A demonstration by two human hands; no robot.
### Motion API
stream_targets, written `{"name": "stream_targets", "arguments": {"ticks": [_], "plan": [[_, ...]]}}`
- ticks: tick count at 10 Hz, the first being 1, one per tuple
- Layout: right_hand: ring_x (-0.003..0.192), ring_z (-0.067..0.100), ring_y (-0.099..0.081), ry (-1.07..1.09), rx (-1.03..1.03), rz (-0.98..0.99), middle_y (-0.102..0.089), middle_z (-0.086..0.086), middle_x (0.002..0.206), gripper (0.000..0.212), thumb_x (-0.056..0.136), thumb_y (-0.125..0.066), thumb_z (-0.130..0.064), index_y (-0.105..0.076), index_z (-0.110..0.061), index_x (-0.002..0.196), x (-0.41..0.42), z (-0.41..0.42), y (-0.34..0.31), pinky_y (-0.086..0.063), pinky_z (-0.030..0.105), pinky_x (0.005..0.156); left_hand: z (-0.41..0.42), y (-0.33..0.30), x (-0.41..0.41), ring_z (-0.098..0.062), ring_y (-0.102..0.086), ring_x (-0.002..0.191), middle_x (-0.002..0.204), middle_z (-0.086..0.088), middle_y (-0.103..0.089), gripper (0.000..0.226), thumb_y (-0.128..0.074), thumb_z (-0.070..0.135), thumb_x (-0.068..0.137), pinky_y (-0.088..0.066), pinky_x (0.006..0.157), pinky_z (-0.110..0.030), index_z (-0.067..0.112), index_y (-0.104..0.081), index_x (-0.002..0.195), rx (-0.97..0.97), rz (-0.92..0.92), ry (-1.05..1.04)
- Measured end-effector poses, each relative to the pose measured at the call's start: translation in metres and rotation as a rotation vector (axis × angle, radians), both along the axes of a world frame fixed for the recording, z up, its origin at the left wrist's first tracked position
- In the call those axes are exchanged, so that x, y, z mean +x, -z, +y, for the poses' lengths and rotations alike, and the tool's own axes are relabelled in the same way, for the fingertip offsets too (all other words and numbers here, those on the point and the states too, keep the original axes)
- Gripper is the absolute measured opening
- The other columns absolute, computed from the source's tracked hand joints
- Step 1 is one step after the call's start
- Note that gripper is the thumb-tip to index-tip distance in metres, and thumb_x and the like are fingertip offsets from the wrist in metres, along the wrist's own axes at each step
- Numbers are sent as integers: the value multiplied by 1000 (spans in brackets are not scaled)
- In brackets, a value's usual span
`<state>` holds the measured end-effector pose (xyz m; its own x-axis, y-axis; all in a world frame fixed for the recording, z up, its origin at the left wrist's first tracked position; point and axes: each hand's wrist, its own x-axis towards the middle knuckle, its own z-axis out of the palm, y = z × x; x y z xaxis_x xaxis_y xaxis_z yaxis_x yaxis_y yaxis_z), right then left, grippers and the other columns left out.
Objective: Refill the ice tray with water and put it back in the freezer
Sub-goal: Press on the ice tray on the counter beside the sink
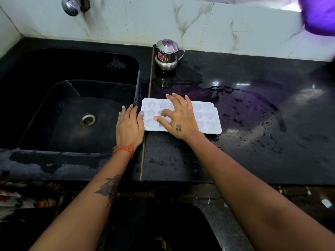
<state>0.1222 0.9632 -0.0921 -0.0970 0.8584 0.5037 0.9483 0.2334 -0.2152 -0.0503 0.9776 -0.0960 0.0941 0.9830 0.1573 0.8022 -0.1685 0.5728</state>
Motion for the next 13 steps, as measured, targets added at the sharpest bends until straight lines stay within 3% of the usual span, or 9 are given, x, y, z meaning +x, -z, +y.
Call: {"name": "stream_targets", "arguments": {"ticks": [5, 10, 13], "plan": [[132, 30, -43, -20, -58, 0, -56, 12, 134, 49, 87, -43, -59, -75, -22, 81, 1, 1, 1, -23, 55, 112, -2, -1, 0, -26, -18, 145, 150, -12, -36, 46, -28, 29, 102, -8, 118, -35, 6, -39, 140, -2, -12, 1], [130, 29, -42, -7, -61, 226, -51, 11, 137, 49, 94, -34, -49, -70, -17, 94, -12, 7, -26, -23, 50, 113, -1, -1, 0, -26, -20, 144, 149, -12, -37, 46, -29, 28, 102, -9, 119, -35, 5, -42, 139, -2, -17, 2], [137, 26, -32, -34, -228, 169, -45, 11, 143, 67, 91, -21, -55, -74, -14, 93, -28, 8, -15, -7, 41, 118, -2, -2, 1, -26, -19, 145, 149, -11, -38, 46, -28, 28, 102, -9, 119, -34, 4, -42, 138, -5, -37, 1]]}}
